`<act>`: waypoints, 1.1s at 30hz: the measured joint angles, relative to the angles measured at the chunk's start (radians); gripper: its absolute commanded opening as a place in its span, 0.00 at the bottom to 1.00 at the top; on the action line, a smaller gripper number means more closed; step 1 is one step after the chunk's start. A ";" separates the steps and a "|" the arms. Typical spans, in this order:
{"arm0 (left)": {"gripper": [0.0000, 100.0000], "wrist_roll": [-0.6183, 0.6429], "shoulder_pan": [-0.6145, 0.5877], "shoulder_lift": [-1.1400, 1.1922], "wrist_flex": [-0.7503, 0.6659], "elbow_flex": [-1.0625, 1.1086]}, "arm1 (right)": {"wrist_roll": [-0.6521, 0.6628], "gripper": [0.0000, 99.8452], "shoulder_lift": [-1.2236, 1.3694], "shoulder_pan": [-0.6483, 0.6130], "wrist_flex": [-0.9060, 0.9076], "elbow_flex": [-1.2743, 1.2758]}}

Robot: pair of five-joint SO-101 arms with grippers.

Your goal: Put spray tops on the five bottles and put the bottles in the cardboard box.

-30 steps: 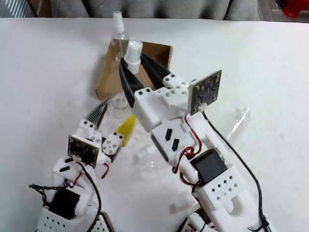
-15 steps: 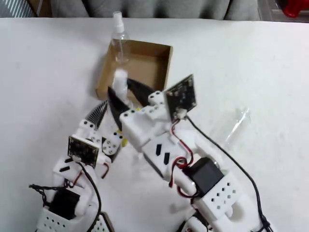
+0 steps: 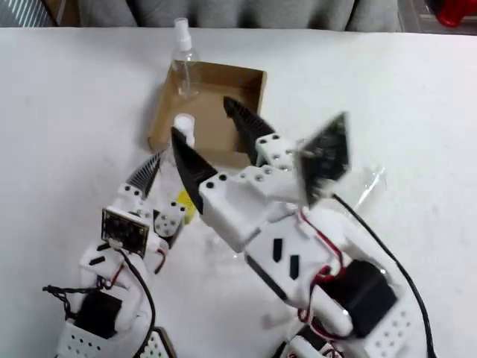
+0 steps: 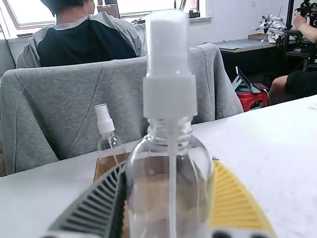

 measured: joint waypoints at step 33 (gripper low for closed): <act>0.02 0.000 -0.008 0.000 0.000 0.000 | 0.000 0.01 0.239 0.098 0.005 -0.032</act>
